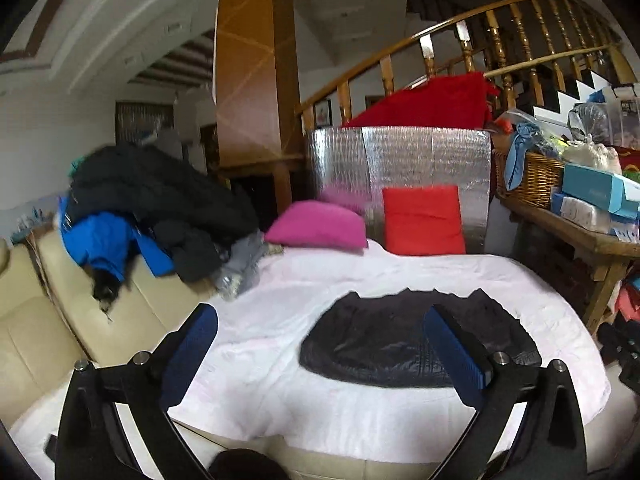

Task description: Fold large clothes

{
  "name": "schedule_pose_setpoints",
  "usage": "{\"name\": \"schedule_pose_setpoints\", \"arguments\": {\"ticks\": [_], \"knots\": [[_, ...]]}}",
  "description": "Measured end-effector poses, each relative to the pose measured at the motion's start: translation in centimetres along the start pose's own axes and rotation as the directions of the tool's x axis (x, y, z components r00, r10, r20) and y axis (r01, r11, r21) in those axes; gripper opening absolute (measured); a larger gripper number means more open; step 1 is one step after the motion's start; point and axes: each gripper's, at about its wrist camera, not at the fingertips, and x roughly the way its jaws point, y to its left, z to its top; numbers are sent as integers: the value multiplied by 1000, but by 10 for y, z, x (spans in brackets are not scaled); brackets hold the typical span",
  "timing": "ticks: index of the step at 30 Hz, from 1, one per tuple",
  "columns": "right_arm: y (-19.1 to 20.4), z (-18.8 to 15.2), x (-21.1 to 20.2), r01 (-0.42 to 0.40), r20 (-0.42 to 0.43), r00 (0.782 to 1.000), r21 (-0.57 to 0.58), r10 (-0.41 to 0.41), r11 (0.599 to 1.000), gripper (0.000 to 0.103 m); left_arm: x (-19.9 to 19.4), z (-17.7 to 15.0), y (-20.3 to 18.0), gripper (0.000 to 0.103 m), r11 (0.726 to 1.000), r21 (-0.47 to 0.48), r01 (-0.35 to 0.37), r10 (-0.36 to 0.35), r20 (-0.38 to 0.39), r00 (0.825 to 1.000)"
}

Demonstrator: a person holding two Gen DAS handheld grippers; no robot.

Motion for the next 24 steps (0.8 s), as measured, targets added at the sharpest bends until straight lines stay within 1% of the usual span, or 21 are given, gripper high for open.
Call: {"name": "schedule_pose_setpoints", "arguments": {"ticks": [2, 4, 5, 7, 9, 12, 17, 24], "knots": [[5, 3, -16, 5, 23, 1000, -14, -5, 1000, 89, -17, 4, -2, 103, 999, 26, -21, 20, 28, 999], [9, 5, -34, 1, 58, 998, -23, 0, 1000, 91, -30, 7, -2, 103, 999, 35, -5, 4, 42, 999], [11, 6, -43, 7, 74, 997, -23, -5, 1000, 93, -36, 8, -2, 103, 999, 35, 8, -9, 42, 999], [17, 6, -56, 29, 88, 996, -25, -26, 999, 94, -46, 11, 0, 103, 999, 30, 24, -25, 45, 999], [23, 6, -65, 46, 97, 994, -33, -42, 998, 94, -54, 13, 2, 103, 999, 29, 18, -20, 60, 998], [31, 5, -70, 58, 95, 994, -51, -53, 997, 94, -63, 16, 3, 103, 999, 36, 11, -13, 76, 997], [44, 3, -70, 42, 82, 996, -57, -37, 997, 94, -71, 18, 10, 103, 1000, 17, 3, -5, 94, 996], [57, -4, -58, 38, 43, 998, -74, -35, 997, 94, -66, 17, 18, 103, 1000, 1, 10, -10, 75, 997]]}}
